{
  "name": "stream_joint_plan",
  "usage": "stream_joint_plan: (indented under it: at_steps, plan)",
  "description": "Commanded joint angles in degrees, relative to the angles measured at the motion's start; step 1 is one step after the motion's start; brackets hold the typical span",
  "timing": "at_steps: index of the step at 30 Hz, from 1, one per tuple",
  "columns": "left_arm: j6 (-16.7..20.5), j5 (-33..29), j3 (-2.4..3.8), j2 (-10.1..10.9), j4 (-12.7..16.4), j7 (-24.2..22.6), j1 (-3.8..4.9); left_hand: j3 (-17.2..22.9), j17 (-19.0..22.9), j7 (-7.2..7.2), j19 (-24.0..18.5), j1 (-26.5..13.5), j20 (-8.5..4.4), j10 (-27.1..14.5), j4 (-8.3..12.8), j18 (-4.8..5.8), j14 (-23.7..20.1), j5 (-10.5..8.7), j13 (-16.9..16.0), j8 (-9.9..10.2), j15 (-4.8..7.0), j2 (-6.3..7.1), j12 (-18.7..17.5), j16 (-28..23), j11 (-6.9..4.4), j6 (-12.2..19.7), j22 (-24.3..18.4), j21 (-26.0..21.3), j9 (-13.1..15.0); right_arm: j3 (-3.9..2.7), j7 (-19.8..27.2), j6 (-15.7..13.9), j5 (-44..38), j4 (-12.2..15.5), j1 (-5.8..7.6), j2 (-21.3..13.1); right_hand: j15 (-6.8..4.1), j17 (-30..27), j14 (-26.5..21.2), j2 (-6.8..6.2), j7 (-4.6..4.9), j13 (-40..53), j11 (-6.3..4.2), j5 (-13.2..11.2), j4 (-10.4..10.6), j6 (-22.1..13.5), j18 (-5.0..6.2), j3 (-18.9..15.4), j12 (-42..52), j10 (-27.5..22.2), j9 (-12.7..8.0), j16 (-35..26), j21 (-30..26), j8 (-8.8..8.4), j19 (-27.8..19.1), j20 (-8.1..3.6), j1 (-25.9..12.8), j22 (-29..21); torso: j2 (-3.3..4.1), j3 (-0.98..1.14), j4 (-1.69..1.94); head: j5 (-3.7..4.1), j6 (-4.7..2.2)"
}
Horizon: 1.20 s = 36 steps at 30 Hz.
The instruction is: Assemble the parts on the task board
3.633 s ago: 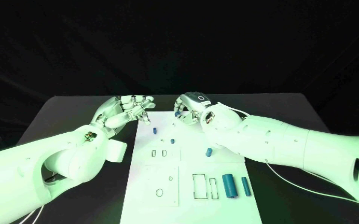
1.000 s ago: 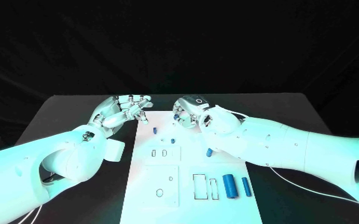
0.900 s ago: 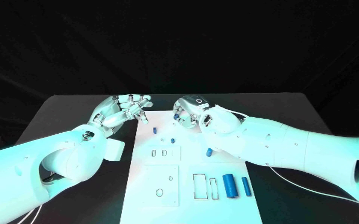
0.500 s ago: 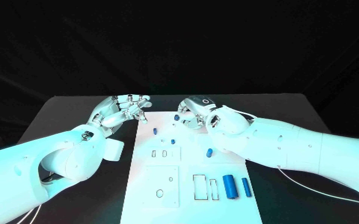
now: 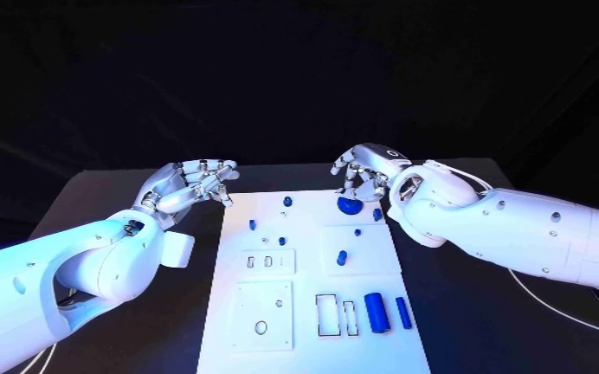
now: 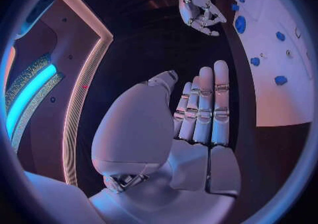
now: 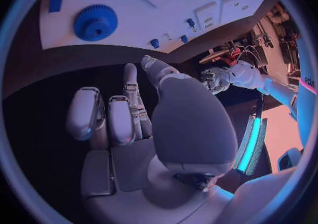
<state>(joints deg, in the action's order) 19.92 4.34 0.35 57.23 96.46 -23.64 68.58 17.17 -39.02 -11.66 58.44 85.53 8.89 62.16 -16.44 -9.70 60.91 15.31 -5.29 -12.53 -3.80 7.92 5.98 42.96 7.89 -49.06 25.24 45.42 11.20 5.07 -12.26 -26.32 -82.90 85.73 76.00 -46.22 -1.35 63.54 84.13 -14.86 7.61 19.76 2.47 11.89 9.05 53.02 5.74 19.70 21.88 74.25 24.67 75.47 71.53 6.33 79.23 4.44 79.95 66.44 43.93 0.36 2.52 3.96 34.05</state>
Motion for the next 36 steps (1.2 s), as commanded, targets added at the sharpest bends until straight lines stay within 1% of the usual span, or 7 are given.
stream_joint_plan:
  at_steps: [1, 4, 8, 18, 23, 31, 36]
  plan:
    - [-1.6, -0.3, 0.04, 0.3, -0.2, -1.1, 0.11, 0.4, -0.1, -0.45, -0.4, -0.5, 0.03, 0.0, 0.0, -0.73, -0.3, -0.12, 0.1, 0.3, -0.10, -0.08, -0.4, 0.2, 0.33, 0.0, 0.1, 0.2, 0.1, -0.05, 2.2, 6.0, 8.6, -0.1, 0.26, -1.6, -0.22, 0.5, 1.1, 0.65, 0.44, 10.5, 0.26, -0.1, 2.0, 0.0, -0.99, -2.8, 10.3, -3.9, 0.4, 0.5, 0.8, -0.18, 0.6, 0.01, 1.6, 1.4, -0.31, 0.08, -0.29, 0.00, 0.19]
    - [-1.7, -0.2, 0.04, 0.7, -0.2, -1.1, 0.10, 0.4, -0.1, -0.41, -0.4, -0.5, 0.04, 0.0, 0.0, -0.73, -0.4, -0.12, 0.0, 0.3, -0.10, -0.06, -0.3, 0.2, 0.31, 0.0, 0.1, 0.3, 0.1, -0.07, 2.2, 8.1, 9.9, -1.0, 0.40, -2.8, -0.10, 4.5, 2.0, 0.77, 0.25, 32.8, 0.24, 0.3, 4.0, 0.1, -1.64, -5.2, 32.6, -0.3, 0.7, 3.2, 3.3, 0.16, 2.1, -0.01, 2.6, 4.8, -0.30, 0.20, -0.50, -0.26, 0.20]
    - [-1.9, -0.2, 0.04, 0.8, -0.3, -1.2, 0.09, 0.4, -0.1, -0.41, -0.4, -0.5, 0.04, 0.0, 0.0, -0.73, -0.4, -0.12, 0.0, 0.3, -0.10, -0.06, -0.3, 0.2, 0.31, 0.0, 0.1, 0.3, 0.1, -0.06, 1.5, 10.2, 11.2, -2.6, 0.40, -3.2, 0.68, 17.0, 4.1, 1.54, 0.90, 58.3, 1.17, 1.6, 6.7, -0.6, -2.84, -8.3, 57.4, 8.0, 1.1, 10.3, 8.2, 0.90, 4.8, 0.54, 3.4, 11.1, -0.23, 0.11, -0.28, 0.02, 0.40]
    - [-2.0, -0.1, 0.03, 1.1, -0.5, -1.1, 0.07, 0.4, -0.1, -0.41, -0.4, -0.5, 0.04, 0.0, 0.0, -0.73, -0.4, -0.12, 0.0, 0.3, -0.10, -0.06, -0.3, 0.2, 0.31, 0.0, 0.1, 0.3, 0.1, 0.15, -0.2, 11.0, 12.3, -5.2, -0.42, -0.7, 1.30, 25.9, 5.7, 2.05, 1.41, 67.1, 1.74, 3.4, 7.4, -1.1, -3.96, -11.3, 65.5, 13.3, 1.4, 14.3, 12.5, 1.83, 7.0, 1.37, 3.2, 16.3, -0.18, 0.23, -0.28, -0.08, 1.08]
    - [-2.0, -0.1, 0.03, 1.3, -0.5, -1.1, 0.07, 0.4, -0.1, -0.41, -0.4, -0.5, 0.04, 0.0, 0.0, -0.73, -0.4, -0.12, 0.0, 0.3, -0.10, -0.06, -0.3, 0.2, 0.31, 0.0, 0.1, 0.3, 0.1, 0.20, -2.3, 10.9, 11.3, -6.0, -1.01, 0.0, 1.36, 26.5, 5.9, 2.17, 1.45, 67.2, 1.79, 3.5, 7.4, -1.2, -4.16, -11.6, 65.5, 13.3, 1.5, 14.5, 13.2, 1.90, 7.5, 1.43, 3.1, 17.2, -0.04, 0.02, -0.05, -0.01, 1.37]
    - [-1.9, -0.1, 0.03, 1.5, -0.4, -1.1, 0.08, 0.6, -0.1, -0.35, -0.6, -0.5, 0.05, 0.0, 0.0, -0.75, -0.4, -0.12, 0.0, 0.3, -0.07, -0.03, -0.3, 0.3, 0.27, -0.1, 0.2, 0.4, 0.1, 0.26, -3.0, 10.3, 9.7, -7.5, -1.99, 1.5, 1.41, 26.5, 5.9, 2.34, 1.50, 67.2, 1.84, 3.5, 7.3, -1.3, -4.29, -11.6, 65.5, 13.3, 1.5, 14.5, 13.6, 1.94, 7.7, 1.48, 3.3, 17.8, 0.09, 0.19, -0.22, -0.08, 1.51]
    - [-2.0, -0.1, 0.03, 1.4, -0.4, -1.0, 0.08, 0.6, -0.1, -0.35, -0.6, -0.5, 0.05, 0.0, 0.0, -0.75, -0.4, -0.12, 0.0, 0.3, -0.07, -0.03, -0.3, 0.3, 0.27, -0.1, 0.2, 0.4, 0.1, 0.26, -3.1, 9.5, 9.0, -8.0, -2.25, 2.2, 1.42, 26.5, 5.9, 2.39, 1.51, 67.2, 1.85, 3.5, 7.3, -1.3, -4.29, -11.6, 65.5, 13.2, 1.5, 14.5, 13.6, 1.95, 7.7, 1.49, 3.3, 17.8, 0.16, 0.26, -0.03, 0.00, 1.67]
